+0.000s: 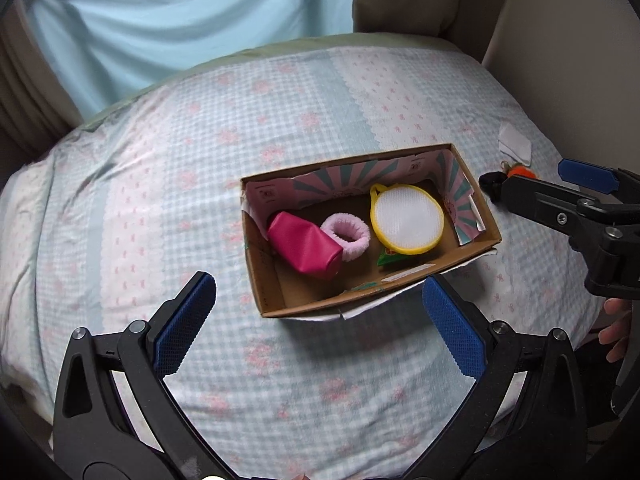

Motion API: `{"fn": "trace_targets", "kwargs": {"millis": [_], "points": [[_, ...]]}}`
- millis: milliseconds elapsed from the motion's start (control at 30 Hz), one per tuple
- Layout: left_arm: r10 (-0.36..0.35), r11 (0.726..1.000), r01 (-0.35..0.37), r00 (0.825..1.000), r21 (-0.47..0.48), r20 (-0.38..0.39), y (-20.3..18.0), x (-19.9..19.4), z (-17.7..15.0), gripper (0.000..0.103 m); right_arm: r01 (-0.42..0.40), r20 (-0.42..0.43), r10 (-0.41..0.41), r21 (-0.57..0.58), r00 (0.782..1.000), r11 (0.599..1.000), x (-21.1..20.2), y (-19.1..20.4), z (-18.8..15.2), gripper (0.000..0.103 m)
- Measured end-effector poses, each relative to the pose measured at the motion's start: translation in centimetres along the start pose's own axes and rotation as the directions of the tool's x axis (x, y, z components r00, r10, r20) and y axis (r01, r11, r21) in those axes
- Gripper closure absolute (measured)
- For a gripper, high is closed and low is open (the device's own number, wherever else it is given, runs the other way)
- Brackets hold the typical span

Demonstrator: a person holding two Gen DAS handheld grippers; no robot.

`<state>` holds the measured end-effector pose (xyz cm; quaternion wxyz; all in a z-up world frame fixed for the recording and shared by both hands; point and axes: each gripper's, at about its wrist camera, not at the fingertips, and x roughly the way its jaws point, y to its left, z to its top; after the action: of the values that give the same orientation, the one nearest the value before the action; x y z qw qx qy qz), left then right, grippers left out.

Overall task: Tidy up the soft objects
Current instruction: 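Raise both tools away from the box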

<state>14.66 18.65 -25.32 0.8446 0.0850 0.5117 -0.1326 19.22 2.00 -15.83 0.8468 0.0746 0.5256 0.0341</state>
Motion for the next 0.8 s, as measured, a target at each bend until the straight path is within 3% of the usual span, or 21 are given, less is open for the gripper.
{"fn": "trace_targets", "kwargs": {"millis": [333, 533, 800], "points": [[-0.005, 0.996, 0.012, 0.997, -0.083, 0.080, 0.3, -7.4, -1.0, 0.000, 0.040, 0.117, -0.038, -0.022, 0.992, 0.999, -8.4, 0.5, -1.5, 0.002], [-0.040, 0.997, 0.048, 0.991, -0.060, 0.125, -1.8, -8.6, -0.4, 0.000, 0.112, 0.152, -0.116, 0.036, 0.982, 0.993, -11.2, -1.4, -2.5, 0.002], [-0.093, 0.994, 0.102, 0.981, -0.042, 0.169, -5.3, -9.2, 1.8, 0.000, 0.185, 0.240, -0.201, 0.086, 0.950, 0.979, -14.5, -4.8, -3.2, 0.002]]}}
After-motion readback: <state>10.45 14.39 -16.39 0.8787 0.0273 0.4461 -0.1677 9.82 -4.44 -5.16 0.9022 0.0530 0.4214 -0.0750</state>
